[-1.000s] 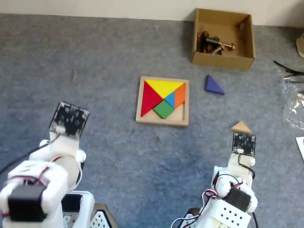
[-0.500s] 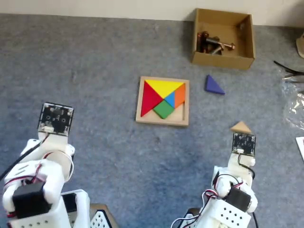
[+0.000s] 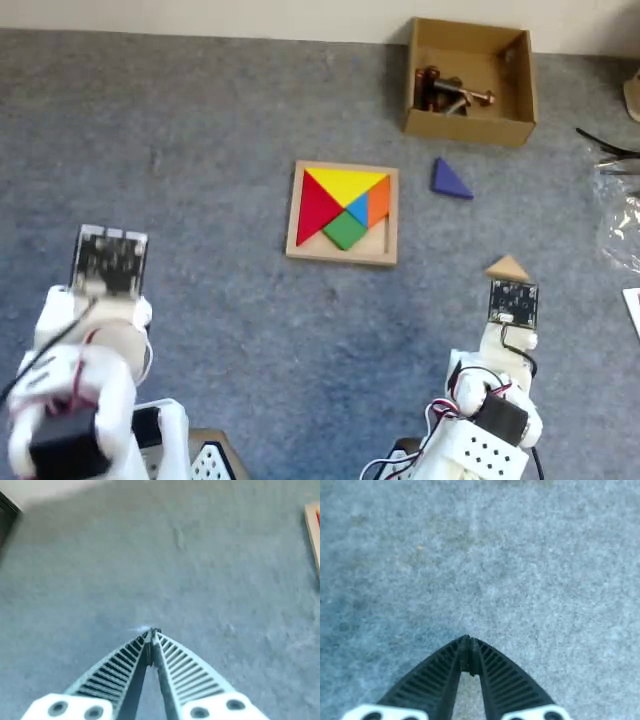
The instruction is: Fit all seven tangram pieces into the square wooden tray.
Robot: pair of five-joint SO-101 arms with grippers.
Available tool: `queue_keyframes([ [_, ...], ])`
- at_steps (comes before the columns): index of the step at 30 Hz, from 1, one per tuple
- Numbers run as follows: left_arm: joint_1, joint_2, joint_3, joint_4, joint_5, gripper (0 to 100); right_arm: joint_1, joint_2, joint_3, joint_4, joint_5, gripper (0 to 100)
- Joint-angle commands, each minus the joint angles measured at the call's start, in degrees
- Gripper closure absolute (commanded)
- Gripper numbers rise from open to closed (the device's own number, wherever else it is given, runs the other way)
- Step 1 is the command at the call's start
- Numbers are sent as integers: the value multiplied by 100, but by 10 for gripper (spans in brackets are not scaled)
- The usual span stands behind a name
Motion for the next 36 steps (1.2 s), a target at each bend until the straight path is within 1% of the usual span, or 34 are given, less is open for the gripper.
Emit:
queue_keyframes([
  [1,119,-752,286,-255,-26,995,84,-84,664,-101,-9,993],
  [3,365,-866,567,-255,-26,995,84,-84,664,-101,-9,993],
  [7,646,-936,980,-290,-26,995,84,-84,664,-101,-9,993],
  [12,892,-980,998,-299,-18,995,84,-84,664,-101,-9,993],
  [18,1103,-1965,1007,-343,0,995,84,-84,664,-101,-9,993],
  [24,1358,-1815,1042,-334,0,995,84,-84,664,-101,-9,993],
  [27,1385,-1815,1288,-334,-9,995,84,-84,664,-101,-9,993],
  [31,1314,-1815,2255,-387,-26,995,92,-84,664,-101,-9,993],
  [36,1130,-1815,2932,-580,-26,994,84,-84,664,-101,-9,993],
])
